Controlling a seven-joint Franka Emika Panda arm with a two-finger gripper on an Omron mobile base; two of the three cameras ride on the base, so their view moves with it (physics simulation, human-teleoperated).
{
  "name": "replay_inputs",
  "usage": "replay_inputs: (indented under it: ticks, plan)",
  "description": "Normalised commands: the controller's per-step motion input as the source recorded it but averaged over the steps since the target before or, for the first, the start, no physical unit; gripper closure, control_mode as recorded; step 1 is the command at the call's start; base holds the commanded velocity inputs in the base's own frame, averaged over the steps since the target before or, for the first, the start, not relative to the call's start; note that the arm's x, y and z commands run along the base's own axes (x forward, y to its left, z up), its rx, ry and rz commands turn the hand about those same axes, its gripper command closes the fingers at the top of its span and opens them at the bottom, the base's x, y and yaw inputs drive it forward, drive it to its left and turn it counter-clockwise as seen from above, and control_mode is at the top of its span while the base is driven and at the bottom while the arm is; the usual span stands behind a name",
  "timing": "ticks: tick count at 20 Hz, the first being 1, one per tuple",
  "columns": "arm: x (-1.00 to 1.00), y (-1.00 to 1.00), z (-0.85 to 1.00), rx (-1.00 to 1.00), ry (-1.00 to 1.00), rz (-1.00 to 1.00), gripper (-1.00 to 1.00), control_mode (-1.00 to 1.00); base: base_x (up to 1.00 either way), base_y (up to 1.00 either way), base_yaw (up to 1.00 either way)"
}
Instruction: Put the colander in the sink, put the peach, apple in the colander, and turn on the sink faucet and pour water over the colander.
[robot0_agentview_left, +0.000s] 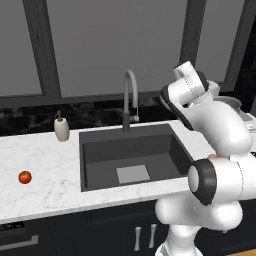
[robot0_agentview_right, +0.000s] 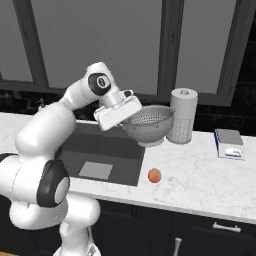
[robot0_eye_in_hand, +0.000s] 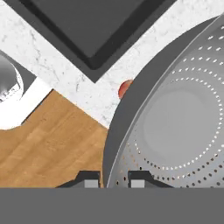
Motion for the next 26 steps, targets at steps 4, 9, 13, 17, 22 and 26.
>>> replay_inputs:
  ticks: [4,9,13,17,22,26]
  plan:
    - [-0.36,0.37,0.06,0.11,0.07,0.74,1.0,-1.0,0.0,0.0,0.0]
    - [-0.39,0.13,0.04,0.31,0.06,0.7,1.0,-1.0,0.0,0.0,0.0]
    - [-0.2,-0.04,0.08,0.51,0.07,0.63,1.0,-1.0,0.0,0.0,0.0]
    - [0.0,-0.05,0.02,0.21,0.0,0.57,1.0,-1.0,0.0,0.0,0.0]
    - [0.02,0.01,-0.09,-0.01,0.0,0.41,1.0,-1.0,0.0,0.0,0.0]
    - [0.09,0.01,-0.2,-0.06,0.0,0.27,1.0,-1.0,0.0,0.0,0.0]
